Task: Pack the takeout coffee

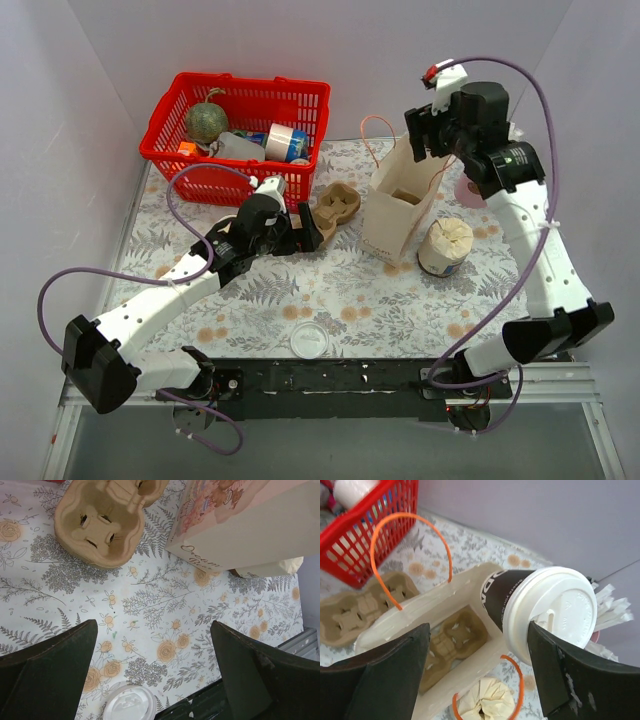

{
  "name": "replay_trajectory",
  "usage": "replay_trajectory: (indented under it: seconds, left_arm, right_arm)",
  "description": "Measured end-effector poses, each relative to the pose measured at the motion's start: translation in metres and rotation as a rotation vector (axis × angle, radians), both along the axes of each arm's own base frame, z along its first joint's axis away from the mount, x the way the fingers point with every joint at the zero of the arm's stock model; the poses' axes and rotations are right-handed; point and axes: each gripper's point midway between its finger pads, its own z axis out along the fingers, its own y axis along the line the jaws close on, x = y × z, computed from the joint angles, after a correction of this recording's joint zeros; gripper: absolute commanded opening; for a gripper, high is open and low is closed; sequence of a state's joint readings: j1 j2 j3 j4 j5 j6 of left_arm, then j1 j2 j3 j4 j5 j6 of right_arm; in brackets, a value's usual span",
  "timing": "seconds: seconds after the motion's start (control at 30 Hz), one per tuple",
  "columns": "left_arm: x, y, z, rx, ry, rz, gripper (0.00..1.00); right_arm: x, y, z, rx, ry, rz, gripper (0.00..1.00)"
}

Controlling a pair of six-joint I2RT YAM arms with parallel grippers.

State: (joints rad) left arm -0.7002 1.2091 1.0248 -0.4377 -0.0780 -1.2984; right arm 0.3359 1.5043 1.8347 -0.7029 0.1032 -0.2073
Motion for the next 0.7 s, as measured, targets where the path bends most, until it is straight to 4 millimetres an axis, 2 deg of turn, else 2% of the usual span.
replay_trajectory:
  seconds: [0.13, 0.2, 0.27, 0.4, 0.57, 0.7]
  left_arm:
    - [0.001, -0.001, 0.002, -0.01, -0.008, 0.003, 0.98]
    - [0.002, -0.002, 0.003, -0.016, -0.015, 0.002, 0.98]
    - [0.003, -0.002, 0.004, -0.018, -0.021, 0.001, 0.98]
    - [0.004, -0.003, 0.005, -0.02, -0.029, -0.001, 0.98]
    - [0.004, -0.003, 0.003, -0.017, -0.031, -0.004, 0.98]
    - [0.004, -0.003, 0.003, -0.017, -0.031, -0.004, 0.98]
  right_arm:
    - [-0.011, -0.004, 0.046, 0.067, -0.142, -0.008, 0.82]
    - [-0.014, -0.003, 0.058, 0.086, -0.18, -0.003, 0.76]
    - [-0.014, -0.001, 0.061, 0.094, -0.188, 0.009, 0.76]
    - [-0.006, 0.008, 0.046, 0.098, -0.143, 0.033, 0.77]
    - [0.007, 0.014, 0.012, 0.075, -0.044, 0.032, 0.76]
    - [0.009, 0.015, 0.0, 0.065, -0.008, 0.033, 0.76]
